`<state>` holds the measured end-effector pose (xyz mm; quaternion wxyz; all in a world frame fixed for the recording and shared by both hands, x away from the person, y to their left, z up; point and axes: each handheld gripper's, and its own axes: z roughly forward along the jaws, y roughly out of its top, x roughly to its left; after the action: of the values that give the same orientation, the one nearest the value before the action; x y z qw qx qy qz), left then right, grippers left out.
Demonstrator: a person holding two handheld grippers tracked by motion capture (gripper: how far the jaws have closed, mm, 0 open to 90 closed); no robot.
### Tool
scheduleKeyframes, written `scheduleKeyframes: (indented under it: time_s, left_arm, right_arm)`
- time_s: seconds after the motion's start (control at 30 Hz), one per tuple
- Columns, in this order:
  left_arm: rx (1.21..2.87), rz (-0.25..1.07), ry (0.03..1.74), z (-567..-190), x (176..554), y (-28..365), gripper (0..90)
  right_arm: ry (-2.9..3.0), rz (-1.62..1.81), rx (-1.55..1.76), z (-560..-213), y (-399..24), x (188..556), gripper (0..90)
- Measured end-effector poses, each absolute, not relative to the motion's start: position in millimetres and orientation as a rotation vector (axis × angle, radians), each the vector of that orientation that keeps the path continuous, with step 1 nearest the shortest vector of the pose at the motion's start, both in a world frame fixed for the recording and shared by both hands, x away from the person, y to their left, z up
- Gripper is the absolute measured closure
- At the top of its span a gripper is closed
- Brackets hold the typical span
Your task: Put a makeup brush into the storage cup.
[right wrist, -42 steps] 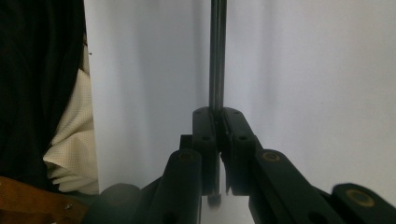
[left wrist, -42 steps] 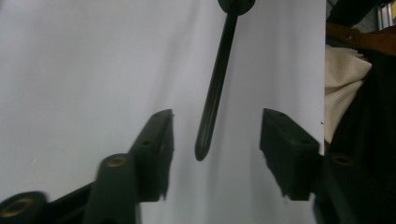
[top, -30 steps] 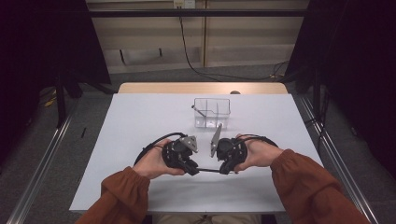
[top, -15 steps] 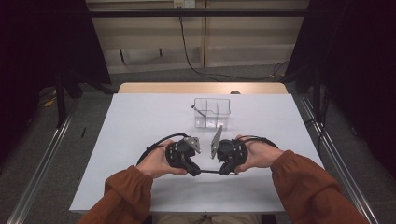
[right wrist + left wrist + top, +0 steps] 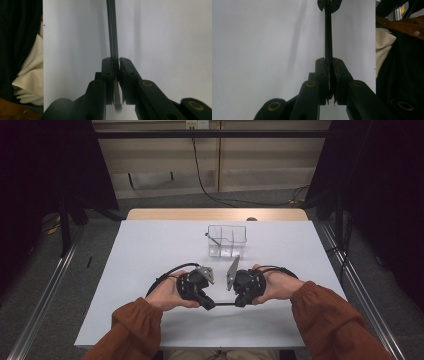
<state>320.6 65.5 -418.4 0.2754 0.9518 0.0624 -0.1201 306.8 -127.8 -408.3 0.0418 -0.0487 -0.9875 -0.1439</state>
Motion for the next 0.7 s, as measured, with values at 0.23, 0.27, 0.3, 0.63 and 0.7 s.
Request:
scheduleKeyframes:
  time_s: [0.23, 0.27, 0.3, 0.63, 0.7]
  left_arm:
    - [2.553, -0.323, 0.176, -419.3, 321.3, 66.2, 84.2]
    - [2.551, -0.325, 0.176, -418.9, 321.8, 66.7, 84.2]
    - [2.55, -0.322, 0.181, -418.8, 321.6, 67.0, 84.2]
    - [2.545, -0.321, 0.195, -416.4, 320.7, 74.2, 84.2]
    - [2.54, -0.311, 0.213, -416.4, 320.7, 76.8, 84.1]
  right_arm:
    - [-2.995, -0.463, -0.232, -412.1, -130.7, 306.9, 68.4]
    - [-2.99, -0.466, -0.237, -412.6, -131.2, 306.9, 67.2]
    - [-2.99, -0.487, -0.219, -413.5, -131.9, 308.0, 63.6]
    - [-2.96, -0.589, -0.318, -412.4, -140.2, 309.8, 34.0]
    - [-2.959, -0.596, -0.342, -414.1, -142.1, 309.2, 30.5]
